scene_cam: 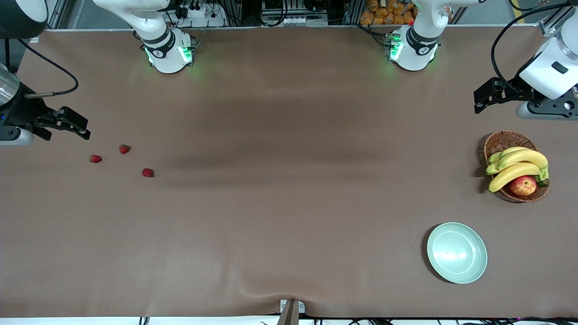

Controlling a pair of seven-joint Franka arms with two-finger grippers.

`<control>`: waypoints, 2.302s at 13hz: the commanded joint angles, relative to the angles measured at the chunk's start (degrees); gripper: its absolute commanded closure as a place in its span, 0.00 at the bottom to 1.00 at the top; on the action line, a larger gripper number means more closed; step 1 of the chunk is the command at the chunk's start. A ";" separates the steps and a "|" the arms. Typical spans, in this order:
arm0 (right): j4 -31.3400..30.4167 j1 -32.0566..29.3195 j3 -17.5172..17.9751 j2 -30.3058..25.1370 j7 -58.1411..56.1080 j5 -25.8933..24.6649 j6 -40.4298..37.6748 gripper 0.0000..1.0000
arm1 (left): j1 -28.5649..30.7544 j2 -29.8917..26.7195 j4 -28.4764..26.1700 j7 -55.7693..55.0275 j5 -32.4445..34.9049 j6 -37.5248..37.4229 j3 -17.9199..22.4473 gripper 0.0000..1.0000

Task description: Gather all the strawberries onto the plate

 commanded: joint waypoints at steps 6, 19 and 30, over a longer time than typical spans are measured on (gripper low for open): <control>3.05 -0.37 -1.28 2.22 0.16 -1.57 -1.34 0.00 | 0.12 -0.72 -0.25 0.01 -0.11 0.28 0.12 0.00; -5.00 -4.24 -1.28 19.97 0.86 0.27 13.92 0.00 | 0.12 -0.46 0.10 0.01 0.06 0.37 0.21 0.00; -22.96 -4.06 -1.19 23.66 0.86 3.52 30.39 0.00 | 0.39 -0.46 0.28 0.01 0.15 0.37 -0.23 0.00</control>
